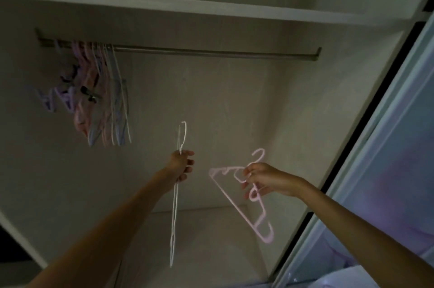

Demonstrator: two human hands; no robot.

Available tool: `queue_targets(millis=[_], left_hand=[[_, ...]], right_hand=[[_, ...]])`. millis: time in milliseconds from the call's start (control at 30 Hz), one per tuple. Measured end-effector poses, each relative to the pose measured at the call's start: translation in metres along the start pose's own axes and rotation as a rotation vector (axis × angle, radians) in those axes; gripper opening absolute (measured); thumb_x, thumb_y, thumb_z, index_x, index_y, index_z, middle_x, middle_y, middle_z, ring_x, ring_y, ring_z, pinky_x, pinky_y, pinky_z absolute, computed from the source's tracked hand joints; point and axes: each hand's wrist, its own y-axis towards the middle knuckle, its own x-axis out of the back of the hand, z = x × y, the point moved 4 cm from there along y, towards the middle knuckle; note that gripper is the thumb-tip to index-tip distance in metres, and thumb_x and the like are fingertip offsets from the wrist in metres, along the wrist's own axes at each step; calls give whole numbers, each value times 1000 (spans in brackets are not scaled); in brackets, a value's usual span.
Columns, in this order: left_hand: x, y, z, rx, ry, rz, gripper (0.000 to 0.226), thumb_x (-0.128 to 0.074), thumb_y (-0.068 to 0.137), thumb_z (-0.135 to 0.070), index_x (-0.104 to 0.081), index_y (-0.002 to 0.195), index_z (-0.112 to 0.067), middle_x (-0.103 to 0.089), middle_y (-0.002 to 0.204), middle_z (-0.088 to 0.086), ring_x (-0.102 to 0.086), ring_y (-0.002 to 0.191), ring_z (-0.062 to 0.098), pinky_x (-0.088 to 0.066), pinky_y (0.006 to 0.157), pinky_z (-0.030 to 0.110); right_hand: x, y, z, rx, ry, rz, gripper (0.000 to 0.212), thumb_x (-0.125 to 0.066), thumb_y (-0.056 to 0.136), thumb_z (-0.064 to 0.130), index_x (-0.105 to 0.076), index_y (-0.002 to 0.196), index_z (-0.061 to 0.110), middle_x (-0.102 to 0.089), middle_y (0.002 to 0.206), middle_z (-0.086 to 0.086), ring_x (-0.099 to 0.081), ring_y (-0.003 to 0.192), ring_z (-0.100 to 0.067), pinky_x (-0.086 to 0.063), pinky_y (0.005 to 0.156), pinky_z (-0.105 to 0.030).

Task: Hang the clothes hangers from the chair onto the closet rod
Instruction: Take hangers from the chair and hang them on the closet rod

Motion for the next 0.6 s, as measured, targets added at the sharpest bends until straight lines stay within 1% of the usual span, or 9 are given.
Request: queue_targets(millis=[67,133,200,233,300,400,467,533,600], left_hand=[[10,5,6,99,12,58,26,-32,99,-9,-48,79,-13,-42,60,0,-32,22,-1,-18,29,4],[20,8,7,156,11,124,31,-34,98,-6,-43,69,-12,-43,44,-5,-29,22,0,-17,27,6],[33,14,4,184,-27,146,34,-34,97,-4,-39,64,-11,-42,34,-6,-30,22,1,-21,28,6],[39,15,1,196,-64,151,34,-33,97,-4,-39,64,-11,-44,36,-3,-32,22,2,-24,29,6],[56,17,-9,197,-135,146,33,-34,97,-4,-40,64,-8,-46,51,6,-40,25,8,-34,32,10],[80,18,-24,190,-97,147,29,-37,98,-7,-46,70,-4,-52,68,11,-53,47,17,-51,35,27],[100,23,-36,172,9,157,25,-37,99,-8,-49,77,-3,-61,69,9,-60,51,18,-55,42,31],[118,30,-49,144,64,183,22,-40,98,-8,-52,80,-3,-67,61,5,-62,40,12,-56,45,30],[133,37,-64,103,89,193,20,-41,98,-7,-52,82,-3,-65,65,4,-60,35,7,-55,44,28]], right_hand=[[-2,5,2,37,-151,-65,34,-45,86,-7,-38,104,21,-57,94,-5,-65,53,-17,-50,48,-22],[0,10,15,117,-261,-166,51,-45,84,-10,-29,115,28,-54,96,-8,-61,51,-18,-50,48,-24],[2,18,35,172,-313,-285,49,-38,90,-5,-27,125,27,-56,102,-11,-61,51,-20,-53,52,-29],[3,22,47,184,-354,-351,41,-36,93,0,-30,127,22,-59,105,-10,-63,55,-23,-55,57,-34],[3,35,77,174,-505,-475,24,-36,96,10,-44,119,15,-66,105,-7,-68,66,-28,-56,73,-39],[-4,48,130,208,-693,-622,24,-36,96,14,-55,110,16,-69,103,-10,-68,83,-32,-54,80,-37],[-15,62,171,243,-780,-727,29,-34,98,15,-53,119,20,-66,110,-13,-64,96,-33,-49,80,-35],[-28,78,211,243,-815,-795,35,-33,97,12,-47,129,19,-61,120,-16,-60,106,-34,-46,81,-33],[-40,95,244,227,-795,-810,38,-33,96,10,-41,133,12,-58,125,-18,-58,109,-33,-43,80,-32]])
